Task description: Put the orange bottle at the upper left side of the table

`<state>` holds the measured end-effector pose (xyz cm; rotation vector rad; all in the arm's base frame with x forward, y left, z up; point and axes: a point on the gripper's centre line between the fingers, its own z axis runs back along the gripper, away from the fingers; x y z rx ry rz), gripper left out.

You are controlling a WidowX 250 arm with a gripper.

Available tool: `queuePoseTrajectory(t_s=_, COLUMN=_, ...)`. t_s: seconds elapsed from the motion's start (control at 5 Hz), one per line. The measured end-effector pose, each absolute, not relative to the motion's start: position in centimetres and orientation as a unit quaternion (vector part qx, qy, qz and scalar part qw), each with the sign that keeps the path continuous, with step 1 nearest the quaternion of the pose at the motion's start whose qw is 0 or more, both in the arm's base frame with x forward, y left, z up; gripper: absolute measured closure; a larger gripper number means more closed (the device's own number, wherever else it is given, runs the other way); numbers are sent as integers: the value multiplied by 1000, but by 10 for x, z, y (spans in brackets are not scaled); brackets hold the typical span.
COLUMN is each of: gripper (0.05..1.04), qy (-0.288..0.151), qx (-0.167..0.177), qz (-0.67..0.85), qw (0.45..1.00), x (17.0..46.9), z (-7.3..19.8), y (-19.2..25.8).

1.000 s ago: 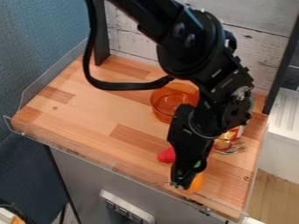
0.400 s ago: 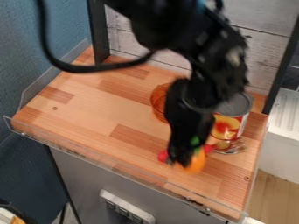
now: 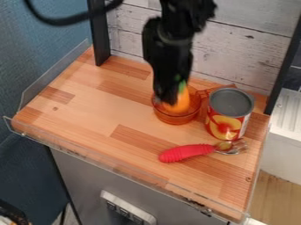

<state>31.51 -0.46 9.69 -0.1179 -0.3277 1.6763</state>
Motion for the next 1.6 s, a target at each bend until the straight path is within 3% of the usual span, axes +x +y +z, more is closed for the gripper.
queuePoseTrajectory(t_s=0.2, gripper=461, qy=-167, qx=-42, qz=770, qw=615, x=348, z=95, y=32)
queuePoseTrajectory(t_s=0.6, gripper=461, qy=-178, qx=-2, qz=800, qw=573, x=384, z=72, y=77)
queuePoseTrajectory(t_s=1.2, gripper=462, qy=-182, qx=46, qz=835, qw=517, x=399, z=44, y=127)
queuePoseTrajectory(t_s=1.4, gripper=461, qy=-174, qx=66, qz=835, qw=518, x=395, z=34, y=131)
queuePoseTrajectory(t_s=1.6, gripper=461, qy=-173, qx=64, qz=833, qw=521, x=396, z=31, y=130)
